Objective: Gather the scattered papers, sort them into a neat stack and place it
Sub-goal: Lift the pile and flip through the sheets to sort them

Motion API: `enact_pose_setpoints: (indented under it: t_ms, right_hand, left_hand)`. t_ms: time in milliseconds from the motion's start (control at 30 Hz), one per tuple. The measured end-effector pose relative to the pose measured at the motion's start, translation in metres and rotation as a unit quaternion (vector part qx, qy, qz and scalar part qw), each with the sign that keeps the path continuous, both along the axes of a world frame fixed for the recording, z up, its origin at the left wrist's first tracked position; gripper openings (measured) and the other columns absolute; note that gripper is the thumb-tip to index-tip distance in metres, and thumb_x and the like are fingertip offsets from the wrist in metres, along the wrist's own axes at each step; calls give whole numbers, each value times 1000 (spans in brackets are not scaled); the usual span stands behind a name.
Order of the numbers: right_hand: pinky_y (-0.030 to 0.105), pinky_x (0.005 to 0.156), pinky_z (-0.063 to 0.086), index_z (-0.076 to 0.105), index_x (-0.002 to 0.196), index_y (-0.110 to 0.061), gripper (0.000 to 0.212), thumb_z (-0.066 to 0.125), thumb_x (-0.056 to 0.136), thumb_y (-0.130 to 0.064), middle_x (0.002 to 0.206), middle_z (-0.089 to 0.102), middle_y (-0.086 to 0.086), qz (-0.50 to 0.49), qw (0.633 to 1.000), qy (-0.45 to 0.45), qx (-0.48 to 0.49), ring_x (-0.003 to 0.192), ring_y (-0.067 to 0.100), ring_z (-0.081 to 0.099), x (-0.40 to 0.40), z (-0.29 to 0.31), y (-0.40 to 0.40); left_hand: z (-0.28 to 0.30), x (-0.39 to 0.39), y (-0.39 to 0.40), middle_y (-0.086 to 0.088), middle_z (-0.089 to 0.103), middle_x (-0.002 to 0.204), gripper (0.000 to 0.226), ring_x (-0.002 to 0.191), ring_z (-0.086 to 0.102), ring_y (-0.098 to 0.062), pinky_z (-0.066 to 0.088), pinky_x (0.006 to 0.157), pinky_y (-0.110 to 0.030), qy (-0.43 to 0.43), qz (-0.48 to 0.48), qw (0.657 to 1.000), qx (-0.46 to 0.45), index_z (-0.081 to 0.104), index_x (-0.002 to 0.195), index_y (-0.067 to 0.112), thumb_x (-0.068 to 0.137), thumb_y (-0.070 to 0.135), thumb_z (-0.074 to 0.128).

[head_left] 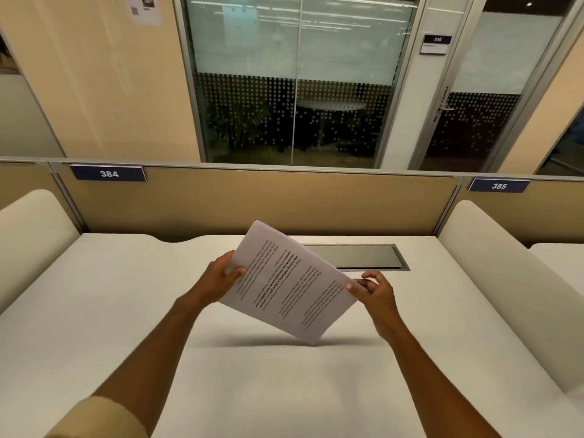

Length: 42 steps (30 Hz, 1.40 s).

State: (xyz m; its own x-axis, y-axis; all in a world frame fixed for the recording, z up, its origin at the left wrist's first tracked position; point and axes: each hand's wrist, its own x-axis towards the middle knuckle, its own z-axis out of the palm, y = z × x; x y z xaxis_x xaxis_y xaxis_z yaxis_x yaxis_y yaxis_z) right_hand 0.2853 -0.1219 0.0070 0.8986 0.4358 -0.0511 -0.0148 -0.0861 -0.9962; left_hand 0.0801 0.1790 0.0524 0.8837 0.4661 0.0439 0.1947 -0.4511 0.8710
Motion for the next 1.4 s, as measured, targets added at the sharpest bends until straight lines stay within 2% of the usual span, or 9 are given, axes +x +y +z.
enact_pose_setpoints:
  t_ms: [200,467,633,733,900,1100,1233,1333,1400]
  right_hand:
    - [22,71,54,59,107,-17,37,80,77,-12,88,76,6,56,996,-52,-54,85,22,72,19,23,-7]
    - [29,88,48,52,134,-23,69,82,73,-33,125,53,-5,132,962,-187,-150,109,14,55,2,37,19]
    - [24,74,59,54,118,-33,39,72,83,-37,104,64,-12,172,953,-200,-147,91,14,66,-7,48,33]
    - [16,63,54,57,107,-30,20,65,89,-34,98,65,-11,165,956,-196,-147,85,16,67,-11,52,37]
    - [18,63,56,60,112,-18,23,62,92,-30,104,67,-2,135,964,-187,-129,84,14,67,-11,54,36]
    - [37,75,62,63,111,-10,25,62,92,-27,106,70,5,109,976,-154,-105,90,24,70,-9,49,23]
    - [25,65,59,63,109,-17,21,62,92,-29,103,72,1,95,988,-107,-66,87,23,71,-15,42,17]
    - [25,62,59,63,111,-17,22,63,91,-29,105,72,2,79,994,-70,-32,86,23,72,-23,34,18]
    - [26,64,59,63,112,-17,23,62,92,-28,106,73,2,67,996,-49,-11,87,23,72,-30,27,21]
  left_hand:
    - [29,12,10,-10,67,112,22,100,67,-29,56,86,-50,24,-31,997,62,59,117,12,96,14,52]
    - [49,29,-7,-5,67,109,16,100,65,-24,56,84,-45,32,-79,988,125,58,111,12,97,12,50]
    - [63,37,-16,-3,66,102,6,96,65,-22,57,80,-42,25,-112,982,150,57,99,13,96,14,51]
    - [71,42,-20,-5,67,102,7,96,66,-24,59,80,-45,22,-122,979,162,57,99,11,96,14,52]
    - [76,45,-19,-5,70,89,27,81,71,-25,62,72,-45,1,-29,986,161,59,87,10,85,35,71]
    - [60,31,-10,-16,74,89,49,81,73,-31,63,70,-43,-34,62,998,7,61,89,-3,65,30,89]
    - [28,17,-24,-6,79,91,43,86,75,-18,56,69,-19,-82,50,979,-177,69,101,6,68,28,85]
    - [-5,16,-47,-5,77,104,23,99,71,-24,54,86,-37,-82,52,967,-237,70,104,11,87,27,69]
    - [-22,18,-65,-10,73,114,24,107,69,-30,55,91,-45,-114,56,950,-284,67,113,7,96,21,58]
